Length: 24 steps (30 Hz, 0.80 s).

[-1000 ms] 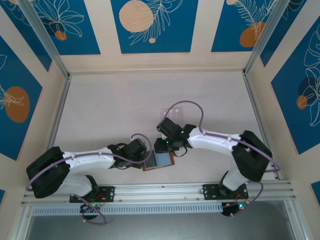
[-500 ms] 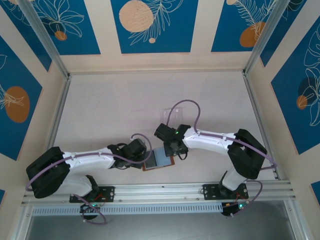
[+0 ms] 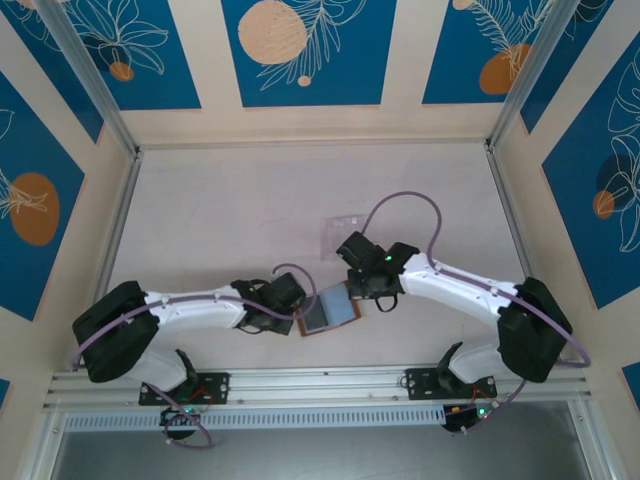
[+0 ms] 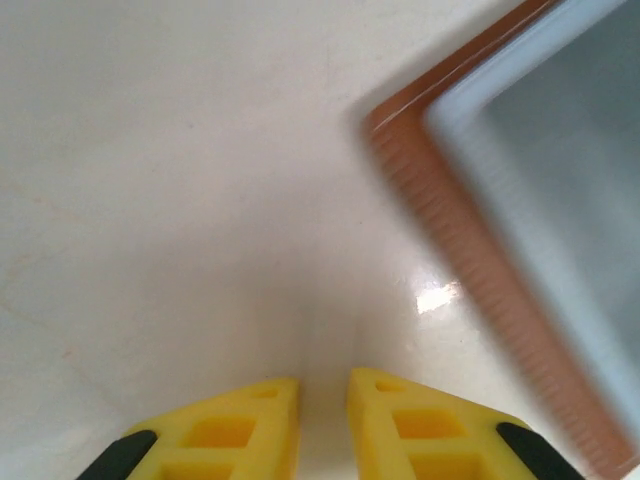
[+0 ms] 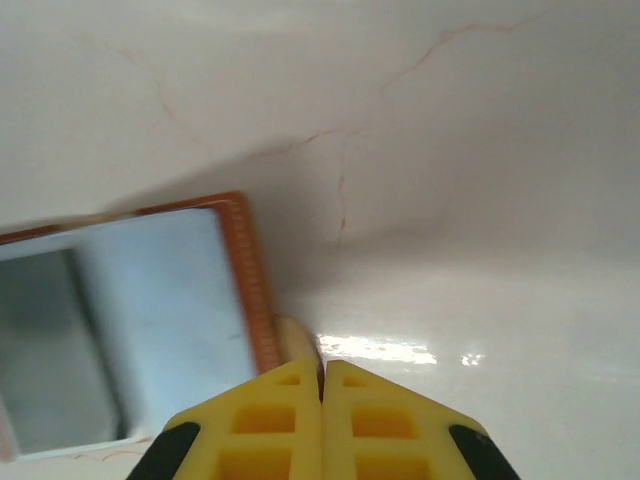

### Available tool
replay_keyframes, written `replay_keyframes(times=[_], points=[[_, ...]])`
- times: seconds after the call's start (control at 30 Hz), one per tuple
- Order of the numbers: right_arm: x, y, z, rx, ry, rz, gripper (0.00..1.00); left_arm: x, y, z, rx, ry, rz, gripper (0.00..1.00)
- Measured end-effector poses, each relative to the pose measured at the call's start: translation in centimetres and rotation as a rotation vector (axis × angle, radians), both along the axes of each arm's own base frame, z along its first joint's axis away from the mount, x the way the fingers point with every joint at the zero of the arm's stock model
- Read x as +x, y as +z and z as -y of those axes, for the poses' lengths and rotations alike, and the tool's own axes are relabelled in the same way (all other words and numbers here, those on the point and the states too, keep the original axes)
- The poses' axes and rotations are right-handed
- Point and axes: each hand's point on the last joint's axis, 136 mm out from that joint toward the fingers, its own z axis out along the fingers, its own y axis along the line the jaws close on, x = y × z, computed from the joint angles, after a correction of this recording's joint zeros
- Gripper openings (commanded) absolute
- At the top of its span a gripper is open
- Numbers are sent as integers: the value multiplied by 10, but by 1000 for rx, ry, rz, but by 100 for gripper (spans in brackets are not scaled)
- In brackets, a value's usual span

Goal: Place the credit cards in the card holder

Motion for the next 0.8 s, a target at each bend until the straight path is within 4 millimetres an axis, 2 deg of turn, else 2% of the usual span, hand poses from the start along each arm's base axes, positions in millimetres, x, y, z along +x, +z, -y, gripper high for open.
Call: replay_keyframes(times=[0.17, 0.27, 0.5, 0.73, 0.8], points=[[1, 13, 11, 55, -20, 17, 0, 0, -3, 4, 94, -7, -39, 19], [-3, 19, 3, 117, 2, 10, 0, 0, -4, 4, 107, 9, -49, 19], [-9, 31, -48, 320, 99, -21, 0, 1, 0, 2, 50, 87, -36, 22], [-12, 30, -110, 461, 166, -76, 0, 1, -2, 0, -48, 176, -39, 24], [-14, 31, -122, 498, 167, -87, 0, 2, -3, 0, -62, 192, -42, 24]])
